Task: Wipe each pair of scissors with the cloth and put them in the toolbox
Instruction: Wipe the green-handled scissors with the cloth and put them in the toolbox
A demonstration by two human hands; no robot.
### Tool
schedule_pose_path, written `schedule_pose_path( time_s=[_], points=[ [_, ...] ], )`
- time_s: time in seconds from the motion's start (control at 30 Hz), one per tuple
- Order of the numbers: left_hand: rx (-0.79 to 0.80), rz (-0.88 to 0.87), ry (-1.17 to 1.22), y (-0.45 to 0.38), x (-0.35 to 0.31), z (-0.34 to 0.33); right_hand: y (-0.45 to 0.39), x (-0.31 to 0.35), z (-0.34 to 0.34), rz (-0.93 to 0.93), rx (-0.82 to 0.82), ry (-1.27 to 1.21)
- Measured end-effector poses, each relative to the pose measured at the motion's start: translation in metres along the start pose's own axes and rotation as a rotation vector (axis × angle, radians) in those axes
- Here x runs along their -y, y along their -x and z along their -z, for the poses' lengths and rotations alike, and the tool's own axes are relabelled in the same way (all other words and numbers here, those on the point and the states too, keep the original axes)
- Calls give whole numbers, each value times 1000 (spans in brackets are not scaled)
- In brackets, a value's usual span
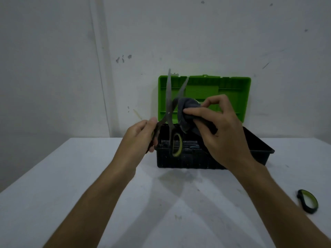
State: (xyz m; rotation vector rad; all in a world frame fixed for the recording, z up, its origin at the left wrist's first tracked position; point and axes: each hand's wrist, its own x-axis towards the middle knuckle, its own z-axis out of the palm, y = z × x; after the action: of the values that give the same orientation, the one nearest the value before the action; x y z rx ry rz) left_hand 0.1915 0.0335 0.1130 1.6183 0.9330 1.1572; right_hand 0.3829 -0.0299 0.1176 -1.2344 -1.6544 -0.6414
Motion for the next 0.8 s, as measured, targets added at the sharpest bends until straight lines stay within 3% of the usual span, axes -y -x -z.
schedule_pose_path(
  time_s=[0.17, 0.33, 0.6, 0.7, 0.8],
  points=[
    [-24, 67, -20, -5, 5, 0, -10, -5, 19, -48, -130, -38],
    [-102, -94, -290, -6, 17, 2, -19, -7, 48, -82, -243, -37],
    [-160, -225, -555, -1, 19, -4, -10, 8, 22, -60, 184, 55],
    [-198, -319, -545, -1, 17, -3, 2, 10, -2, -59, 257, 144],
    [-231, -385, -559, -1, 14, 0, 11, -1, -15, -61, 217, 190]
  ],
)
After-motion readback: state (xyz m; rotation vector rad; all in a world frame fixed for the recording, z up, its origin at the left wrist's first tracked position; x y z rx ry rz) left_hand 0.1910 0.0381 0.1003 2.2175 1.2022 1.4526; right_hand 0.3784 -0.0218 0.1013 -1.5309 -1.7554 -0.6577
